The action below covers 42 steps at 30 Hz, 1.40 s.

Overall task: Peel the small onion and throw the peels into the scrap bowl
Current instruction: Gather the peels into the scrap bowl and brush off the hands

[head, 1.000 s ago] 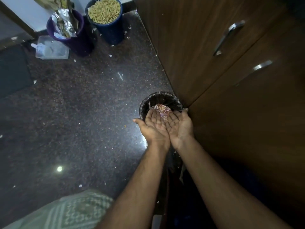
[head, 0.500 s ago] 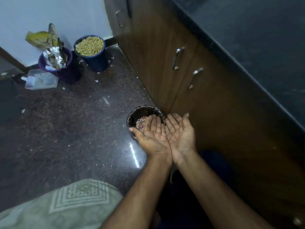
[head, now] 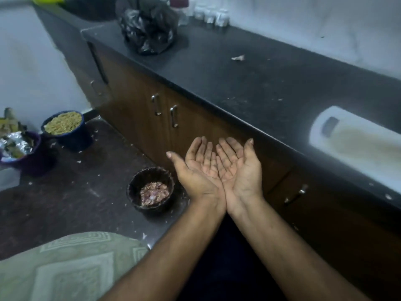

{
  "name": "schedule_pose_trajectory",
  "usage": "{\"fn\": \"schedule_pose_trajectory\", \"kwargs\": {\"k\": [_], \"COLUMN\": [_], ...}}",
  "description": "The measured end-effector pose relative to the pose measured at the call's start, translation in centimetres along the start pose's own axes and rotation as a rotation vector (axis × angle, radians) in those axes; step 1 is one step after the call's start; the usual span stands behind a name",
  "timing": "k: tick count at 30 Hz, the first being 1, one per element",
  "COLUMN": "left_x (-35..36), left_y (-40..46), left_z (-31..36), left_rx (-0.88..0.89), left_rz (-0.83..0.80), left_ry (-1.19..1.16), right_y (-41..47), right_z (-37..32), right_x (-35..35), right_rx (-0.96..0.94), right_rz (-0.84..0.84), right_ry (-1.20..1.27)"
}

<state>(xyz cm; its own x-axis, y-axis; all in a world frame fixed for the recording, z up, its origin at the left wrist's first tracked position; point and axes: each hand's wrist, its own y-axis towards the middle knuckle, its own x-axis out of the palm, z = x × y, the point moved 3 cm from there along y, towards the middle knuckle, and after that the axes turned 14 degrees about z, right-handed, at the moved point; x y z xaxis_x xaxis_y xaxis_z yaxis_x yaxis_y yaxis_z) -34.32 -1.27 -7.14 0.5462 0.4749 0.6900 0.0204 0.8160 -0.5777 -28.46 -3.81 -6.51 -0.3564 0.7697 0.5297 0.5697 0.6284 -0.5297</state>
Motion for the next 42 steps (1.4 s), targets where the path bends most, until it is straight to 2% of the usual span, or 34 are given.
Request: {"fn": "schedule_pose_trajectory", "kwargs": {"k": [6, 16, 21, 26, 31, 35, 38, 40, 42], "left_x": [1.5, 6.1, 7.1, 7.6, 9.8, 12.2, 13.7, 14.4, 15.1], "left_y": [-6.0, -14.5, -16.3, -15.5, -14.5, -12.9, -11.6, -10.9, -9.8], "left_z": [-4.2, -14.2, -17.8, -19.9, -21.4, -22.2, -22.5, -22.6, -22.6], "left_rx": [-0.053, -0.229, -0.285, -0.298, -0.238, -0.199, -0.118, 0.068, 0.410], "left_rz": [-0.180, -0.451, -0.521, -0.536, -0.579, -0.663, -0.716, -0.791, -0.943], "left_ry": [0.096, 0.317, 0.403, 0.447, 0.466, 0.484, 0.620, 0.824, 1.052], "right_y": [-3.8, -6.0, -5.8, -4.5, -2.4, -1.1, -0.6, -0.6, -0.7], "right_z": [-5.2, -15.2, -17.6, -18.3, -20.3, -22.8, -24.2, -24.7, -25.0], "right_x": [-4.9, -13.9, -17.0, -18.2, -18.3, -19.5, -21.0, -21.9, -22.5], "right_rx": [-0.159, -0.387, -0.451, -0.454, -0.519, -0.667, -0.804, -0.931, -1.086], "right_rz": [0.028, 0.204, 0.250, 0.312, 0.351, 0.483, 0.625, 0.758, 0.861], "right_ry": [0.115, 0.421, 0.486, 0.451, 0.428, 0.301, 0.068, -0.236, -0.543]}}
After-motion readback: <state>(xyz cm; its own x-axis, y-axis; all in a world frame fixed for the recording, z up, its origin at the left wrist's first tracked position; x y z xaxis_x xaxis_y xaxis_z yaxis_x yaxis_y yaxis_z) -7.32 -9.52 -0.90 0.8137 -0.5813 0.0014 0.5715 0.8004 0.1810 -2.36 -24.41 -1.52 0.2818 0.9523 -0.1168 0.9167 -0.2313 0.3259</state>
